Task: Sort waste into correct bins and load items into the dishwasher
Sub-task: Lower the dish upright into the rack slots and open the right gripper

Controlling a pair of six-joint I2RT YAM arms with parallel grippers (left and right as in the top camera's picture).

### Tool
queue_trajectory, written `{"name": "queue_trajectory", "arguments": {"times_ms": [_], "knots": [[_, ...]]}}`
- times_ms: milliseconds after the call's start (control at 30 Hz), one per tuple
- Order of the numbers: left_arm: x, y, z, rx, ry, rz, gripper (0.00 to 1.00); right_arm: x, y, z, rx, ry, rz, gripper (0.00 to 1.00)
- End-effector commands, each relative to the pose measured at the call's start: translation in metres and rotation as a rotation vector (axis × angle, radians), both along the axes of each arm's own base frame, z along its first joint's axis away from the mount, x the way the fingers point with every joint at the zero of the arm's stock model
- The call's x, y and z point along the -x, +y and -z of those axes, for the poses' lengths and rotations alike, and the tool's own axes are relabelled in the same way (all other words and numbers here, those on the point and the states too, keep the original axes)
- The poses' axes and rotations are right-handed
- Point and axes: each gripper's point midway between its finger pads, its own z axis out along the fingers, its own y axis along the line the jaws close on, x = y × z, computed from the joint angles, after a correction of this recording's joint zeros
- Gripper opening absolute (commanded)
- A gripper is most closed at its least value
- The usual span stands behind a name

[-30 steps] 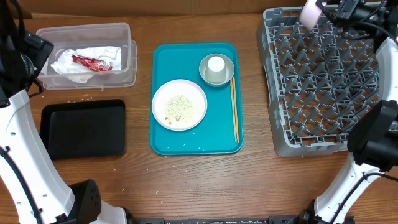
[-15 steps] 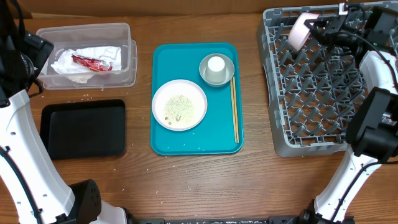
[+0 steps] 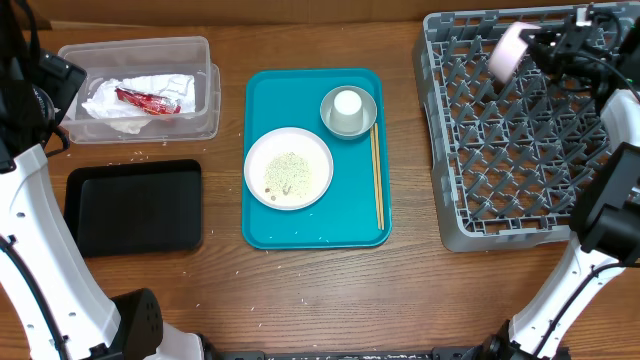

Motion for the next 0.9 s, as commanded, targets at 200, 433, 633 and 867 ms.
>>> {"name": "queue_trajectory", "arguments": {"times_ms": [200, 433, 633, 867], "knots": [[0.001, 0.005, 0.001, -0.005, 0.001, -0.032, 1.0, 0.006, -0.001, -0.011, -0.038, -0.002, -0.041, 0.08], [0.001, 0.005, 0.001, -0.005, 0.001, -0.032, 1.0, 0.008, 0.001, -0.012, -0.043, -0.004, -0.052, 0.04], [0.001, 0.005, 0.001, -0.005, 0.001, -0.032, 1.0, 0.004, 0.025, -0.021, -0.036, -0.044, -0.107, 0.04], [0.001, 0.005, 0.001, -0.005, 0.001, -0.032, 1.0, 0.0, 0.053, -0.022, -0.016, -0.08, -0.156, 0.04]]}}
